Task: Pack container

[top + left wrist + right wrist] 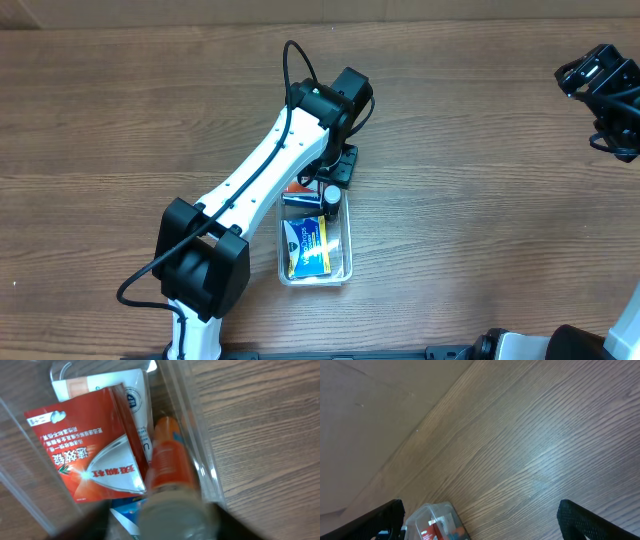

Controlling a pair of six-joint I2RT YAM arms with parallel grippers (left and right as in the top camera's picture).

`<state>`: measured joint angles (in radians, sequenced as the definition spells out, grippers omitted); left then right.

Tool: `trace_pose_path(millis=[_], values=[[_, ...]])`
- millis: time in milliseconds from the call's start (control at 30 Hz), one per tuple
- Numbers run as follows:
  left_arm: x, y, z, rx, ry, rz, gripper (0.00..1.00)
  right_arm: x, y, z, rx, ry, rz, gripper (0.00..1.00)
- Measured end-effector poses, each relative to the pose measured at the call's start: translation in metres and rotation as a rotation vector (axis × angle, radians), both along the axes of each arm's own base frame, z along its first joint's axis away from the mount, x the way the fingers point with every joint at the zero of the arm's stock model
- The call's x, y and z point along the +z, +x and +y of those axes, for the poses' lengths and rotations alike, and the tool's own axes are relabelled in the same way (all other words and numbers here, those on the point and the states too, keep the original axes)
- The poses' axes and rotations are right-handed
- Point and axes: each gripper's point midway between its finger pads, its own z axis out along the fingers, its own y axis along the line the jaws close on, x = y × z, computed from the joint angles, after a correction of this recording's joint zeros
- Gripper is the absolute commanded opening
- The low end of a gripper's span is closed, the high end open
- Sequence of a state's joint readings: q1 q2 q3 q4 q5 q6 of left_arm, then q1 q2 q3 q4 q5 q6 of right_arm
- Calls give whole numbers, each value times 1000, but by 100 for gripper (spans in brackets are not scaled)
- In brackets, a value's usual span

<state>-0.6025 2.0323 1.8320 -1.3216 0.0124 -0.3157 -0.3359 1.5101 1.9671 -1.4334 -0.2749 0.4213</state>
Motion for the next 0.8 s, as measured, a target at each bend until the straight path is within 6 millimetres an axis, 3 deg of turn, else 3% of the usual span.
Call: trace_pose_path(millis=[67, 133, 233, 300, 367, 467, 533, 600, 667, 733, 767, 800], values=[[6, -4, 2, 3, 7, 16, 87, 0, 0, 0, -1, 0, 0, 100], [25, -1, 1, 6, -2, 2, 84, 0, 0, 0, 0, 0, 0, 100], [74, 6, 6, 21, -24, -51, 81, 0, 0, 0, -1, 1, 0, 100], [110, 11, 18, 55, -23, -112, 83, 0, 0, 0, 0, 0, 1, 100], [160, 24, 32, 96, -86, -258, 85, 0, 0, 0, -1, 1, 0, 100], [235, 5, 75, 174, -149, -460, 88, 0, 0, 0, 0, 0, 1, 100], [285, -24, 104, 216, -201, -601, 96, 0, 0, 0, 0, 0, 0, 100], [332, -68, 132, 242, -271, -753, 97, 0, 0, 0, 0, 1, 0, 100], [369, -133, 167, 274, -359, -907, 100, 0, 0, 0, 1, 2, 0, 99], [381, -189, 201, 320, -411, -1019, 100, 0, 0, 0, 1, 3, -1, 100], [380, -218, 221, 359, -431, -1079, 100, 0, 0, 1, 2, 3, -1, 100], [366, -254, 247, 412, -434, -1128, 100, 0, 0, 1, 2, 3, -1, 100]])
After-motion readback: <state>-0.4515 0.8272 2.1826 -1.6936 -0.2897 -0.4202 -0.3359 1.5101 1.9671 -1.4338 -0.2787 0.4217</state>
